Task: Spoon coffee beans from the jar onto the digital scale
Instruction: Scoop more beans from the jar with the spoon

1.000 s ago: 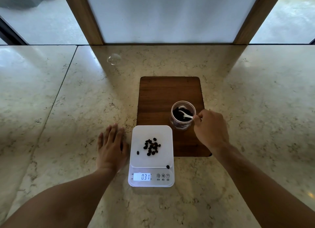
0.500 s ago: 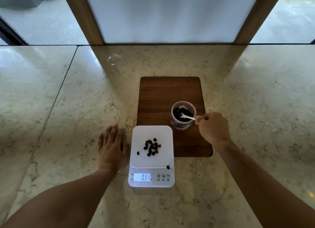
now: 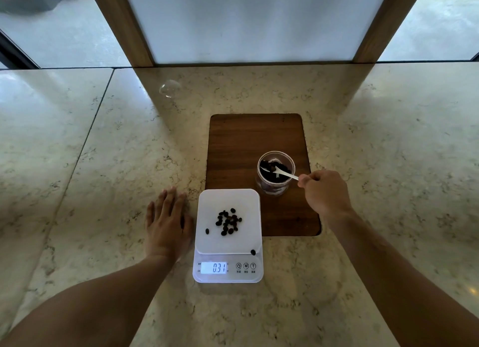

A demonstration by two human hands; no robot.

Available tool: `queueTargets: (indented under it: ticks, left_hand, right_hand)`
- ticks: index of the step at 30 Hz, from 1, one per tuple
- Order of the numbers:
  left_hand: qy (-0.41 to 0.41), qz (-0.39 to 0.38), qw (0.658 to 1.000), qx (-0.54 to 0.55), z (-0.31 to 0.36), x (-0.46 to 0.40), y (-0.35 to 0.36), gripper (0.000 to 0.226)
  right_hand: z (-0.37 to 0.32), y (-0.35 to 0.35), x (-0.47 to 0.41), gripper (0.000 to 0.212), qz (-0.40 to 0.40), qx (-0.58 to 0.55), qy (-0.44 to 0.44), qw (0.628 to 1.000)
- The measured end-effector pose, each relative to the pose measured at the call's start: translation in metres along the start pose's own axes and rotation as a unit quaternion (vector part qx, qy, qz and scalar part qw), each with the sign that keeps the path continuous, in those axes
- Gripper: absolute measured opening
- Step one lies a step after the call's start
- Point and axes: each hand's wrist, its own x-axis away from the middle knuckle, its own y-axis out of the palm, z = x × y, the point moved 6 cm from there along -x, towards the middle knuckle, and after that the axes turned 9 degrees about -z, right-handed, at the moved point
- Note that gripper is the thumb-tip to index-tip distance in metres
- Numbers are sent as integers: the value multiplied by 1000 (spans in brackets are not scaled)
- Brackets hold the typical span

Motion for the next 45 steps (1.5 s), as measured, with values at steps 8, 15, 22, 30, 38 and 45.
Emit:
queueTargets:
  ticks: [8,15,22,30,38,45]
  left_hand:
    - [-1,0,1000,-7,1,0,0,63]
    - [1,1,1000,-13,-2,-1,2,62]
    - [2,3,1000,-14,-5,-3,6,61]
    - [3,4,1000,-15,-7,-3,8,61]
    - [1,9,1000,-5,-3,-2,5,61]
    - [-1,7,1000,-4,-1,-2,2,63]
  right_hand:
    - [5,-3,-1,25,5,-9,3,1000]
    - [7,-5,-3,26,9,-4,5,1000]
    - [9,-4,-1,26,7,-5,8,1000]
    - [7,-5,4,27,6,-8,0,1000]
    - [-1,0,14,26,-20,-40,-41,998]
    - [-3,21,32,27,-56,1,-87,995]
